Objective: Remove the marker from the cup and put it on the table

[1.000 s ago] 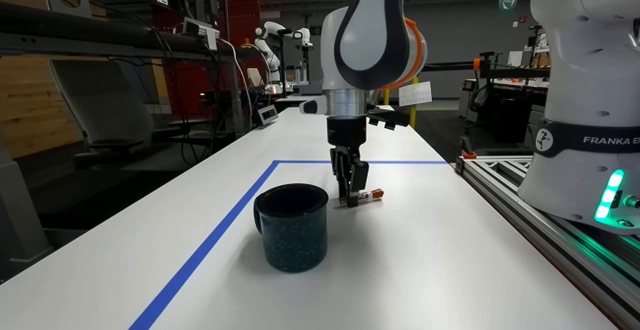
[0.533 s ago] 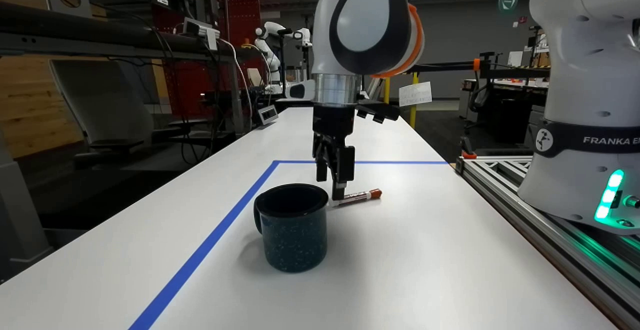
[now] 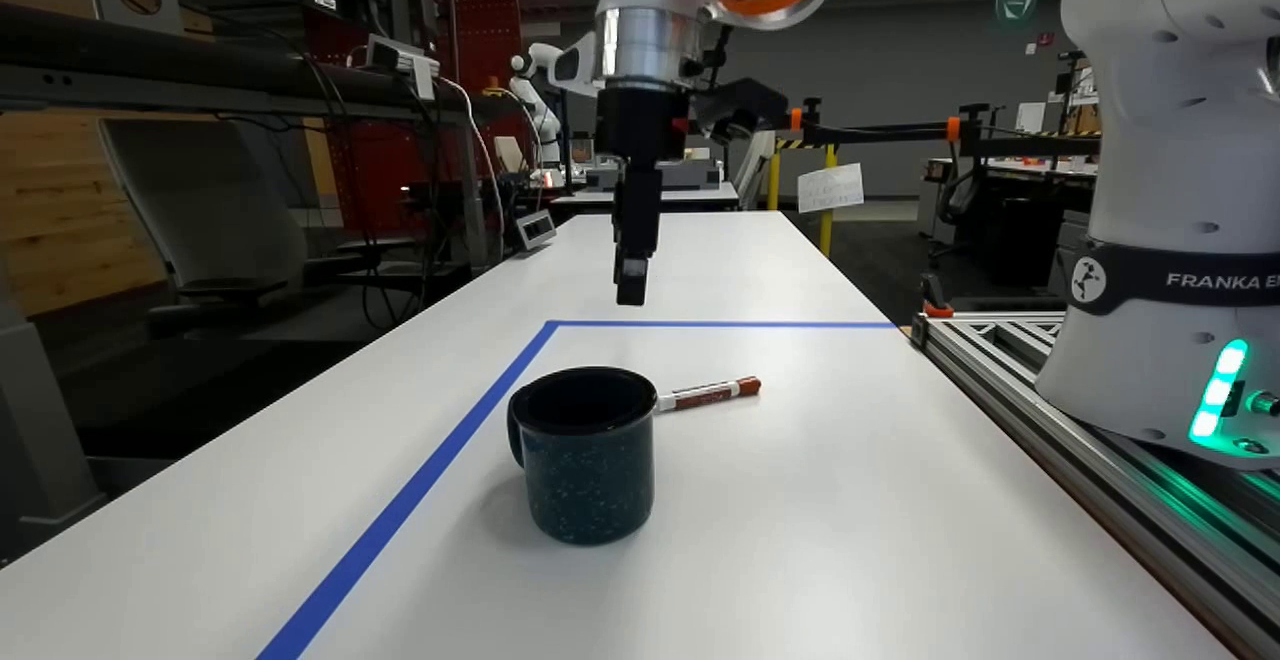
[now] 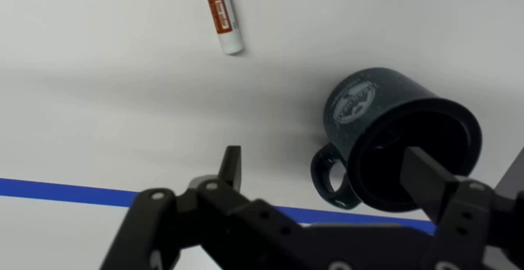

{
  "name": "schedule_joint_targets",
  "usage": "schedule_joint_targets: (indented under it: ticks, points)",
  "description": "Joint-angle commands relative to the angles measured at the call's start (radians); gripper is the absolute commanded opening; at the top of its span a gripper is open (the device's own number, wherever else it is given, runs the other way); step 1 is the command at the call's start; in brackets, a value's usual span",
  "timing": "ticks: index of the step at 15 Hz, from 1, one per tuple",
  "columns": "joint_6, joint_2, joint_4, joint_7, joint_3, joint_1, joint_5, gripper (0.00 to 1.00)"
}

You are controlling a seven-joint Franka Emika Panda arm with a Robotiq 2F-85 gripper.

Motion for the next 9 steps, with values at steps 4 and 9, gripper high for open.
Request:
schedule_joint_targets:
  ticks: [4, 9]
  points:
    - [-0.347, -0.208, 0.049, 0.420, 0.069, -0.032, -0.177, 1.00]
    - [-0.315, -0.186, 0.049, 0.387, 0.054, -0.016, -0.147, 1.00]
